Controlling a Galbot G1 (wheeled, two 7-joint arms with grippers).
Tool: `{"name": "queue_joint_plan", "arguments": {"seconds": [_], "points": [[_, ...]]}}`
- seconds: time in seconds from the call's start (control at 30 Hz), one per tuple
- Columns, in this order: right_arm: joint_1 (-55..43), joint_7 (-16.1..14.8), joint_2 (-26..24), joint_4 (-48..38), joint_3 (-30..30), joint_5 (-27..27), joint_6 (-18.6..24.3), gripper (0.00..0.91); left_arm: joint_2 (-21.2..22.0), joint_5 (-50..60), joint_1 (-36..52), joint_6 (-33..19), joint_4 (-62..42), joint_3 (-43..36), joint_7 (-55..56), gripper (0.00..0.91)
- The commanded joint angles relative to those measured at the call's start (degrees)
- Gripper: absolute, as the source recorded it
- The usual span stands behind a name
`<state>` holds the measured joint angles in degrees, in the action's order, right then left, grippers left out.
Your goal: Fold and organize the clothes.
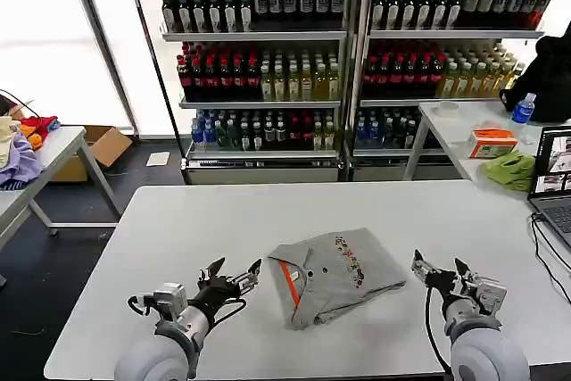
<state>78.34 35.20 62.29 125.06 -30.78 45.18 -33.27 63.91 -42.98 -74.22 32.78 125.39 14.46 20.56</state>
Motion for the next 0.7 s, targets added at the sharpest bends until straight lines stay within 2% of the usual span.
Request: {"name": "queue_joint_plan", "arguments": {"seconds": [0.03,0.13,0.3,0.43,0.6,0.7], "points": [[-1.45,-1.05,-0.31,-2.48,-2.17,4.98,0.04,0.907,-1.29,6.62,1.89,0.25,-1.03,1.71,0.59,0.907],[-1.08,-1.33,0.25,-3.23,-0.68,7.61,0.06,0.897,-1.09,7.87,2.41,0.25,-1.13,3.11,1.45,0.907],[-5.52,-1.72,4.57,-9.84,4.02,11.49,1.14,0.867,-0.80,9.97,1.51,0.27,-2.19,2.21,0.94,0.907],[-11.14,-1.56,7.09,-14.32,7.26,11.34,0.12,0.867,-0.92,10.16,1.23,0.29,-2.55,2.11,0.89,0.907],[-16.19,-0.60,6.62,-17.66,9.71,13.88,0.03,0.856,-1.40,10.04,0.38,0.32,-2.42,2.48,0.90,0.907],[-17.87,-0.22,5.19,-18.09,9.97,17.24,-0.05,0.846,-1.36,10.04,-0.38,0.34,-2.64,2.59,0.86,0.907]]}}
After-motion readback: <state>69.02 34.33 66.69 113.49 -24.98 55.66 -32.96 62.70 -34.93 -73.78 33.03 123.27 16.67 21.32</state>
